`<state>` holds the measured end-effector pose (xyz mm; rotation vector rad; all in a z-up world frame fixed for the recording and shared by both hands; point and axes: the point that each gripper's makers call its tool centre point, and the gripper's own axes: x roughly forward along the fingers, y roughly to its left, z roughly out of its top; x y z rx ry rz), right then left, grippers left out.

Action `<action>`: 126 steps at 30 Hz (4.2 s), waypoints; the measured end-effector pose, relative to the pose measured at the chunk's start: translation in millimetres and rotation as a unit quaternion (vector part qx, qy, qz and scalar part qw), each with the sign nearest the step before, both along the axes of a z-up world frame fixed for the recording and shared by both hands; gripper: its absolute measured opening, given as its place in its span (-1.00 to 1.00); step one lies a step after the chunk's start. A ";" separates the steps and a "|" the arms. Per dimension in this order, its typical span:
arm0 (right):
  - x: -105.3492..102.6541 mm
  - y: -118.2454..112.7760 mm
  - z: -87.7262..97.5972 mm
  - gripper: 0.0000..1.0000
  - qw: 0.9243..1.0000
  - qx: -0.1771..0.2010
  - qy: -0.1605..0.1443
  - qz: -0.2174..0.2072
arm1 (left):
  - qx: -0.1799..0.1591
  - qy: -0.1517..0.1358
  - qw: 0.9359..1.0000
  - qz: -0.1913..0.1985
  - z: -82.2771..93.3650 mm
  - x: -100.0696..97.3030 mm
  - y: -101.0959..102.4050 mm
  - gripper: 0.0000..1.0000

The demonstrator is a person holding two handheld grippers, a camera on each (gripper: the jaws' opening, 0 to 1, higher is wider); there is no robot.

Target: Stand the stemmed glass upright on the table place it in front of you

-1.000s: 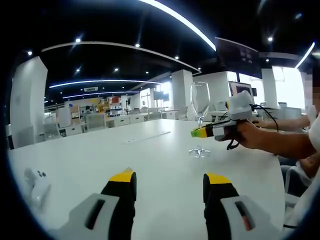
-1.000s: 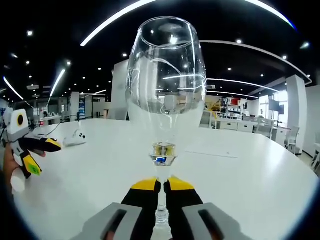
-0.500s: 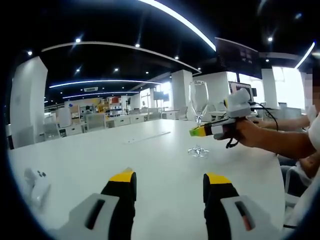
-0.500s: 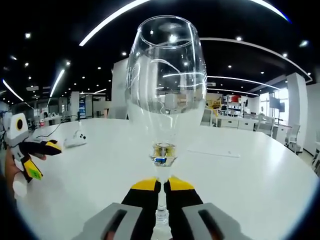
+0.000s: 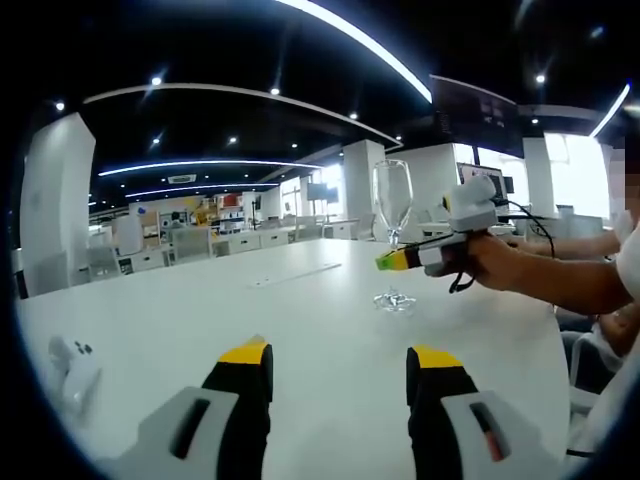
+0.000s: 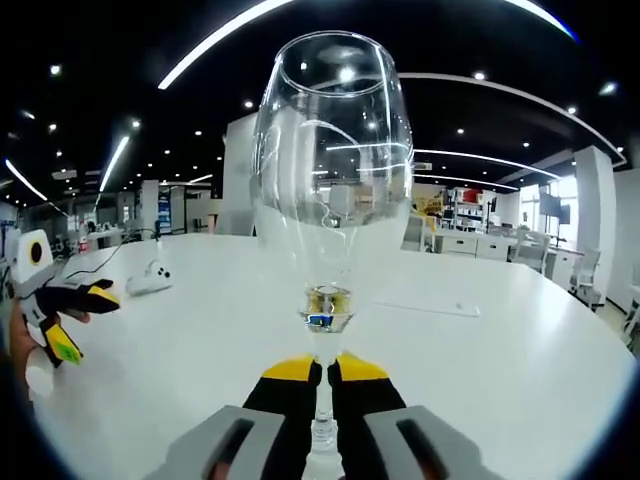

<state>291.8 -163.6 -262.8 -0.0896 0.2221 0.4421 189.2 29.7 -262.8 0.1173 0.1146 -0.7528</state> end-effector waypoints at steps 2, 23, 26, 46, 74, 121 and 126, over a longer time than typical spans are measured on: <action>0.2 0.8 -0.2 -0.81 1.000 0.000 0.001 0.000 | 0.001 0.000 1.000 0.000 -0.2 0.1 0.0 0.08; 12.2 5.4 -2.5 -0.81 1.000 -0.005 0.002 -0.001 | 0.000 -0.001 1.000 -0.001 0.9 0.2 -1.3 0.08; 14.5 6.1 -0.8 -0.81 1.000 -0.005 0.002 -0.001 | -0.001 -0.001 1.000 -0.002 1.2 0.1 -1.6 0.08; 38.3 2.0 3.9 -0.81 1.000 -0.010 0.000 -0.012 | 0.000 0.001 1.000 -0.003 0.7 0.6 -2.4 0.08; 71.0 -2.8 12.8 -0.81 0.999 -0.016 -0.009 -0.026 | -0.006 -0.002 1.000 0.006 2.9 2.3 1.0 0.08; 122.5 -7.1 14.0 -0.81 0.999 0.009 0.000 -0.046 | -0.010 -0.005 0.999 0.032 5.5 9.1 10.2 0.08; 128.4 -8.5 13.5 -0.81 0.999 0.005 -0.002 -0.049 | -0.012 -0.004 0.999 0.034 5.7 10.4 11.3 0.08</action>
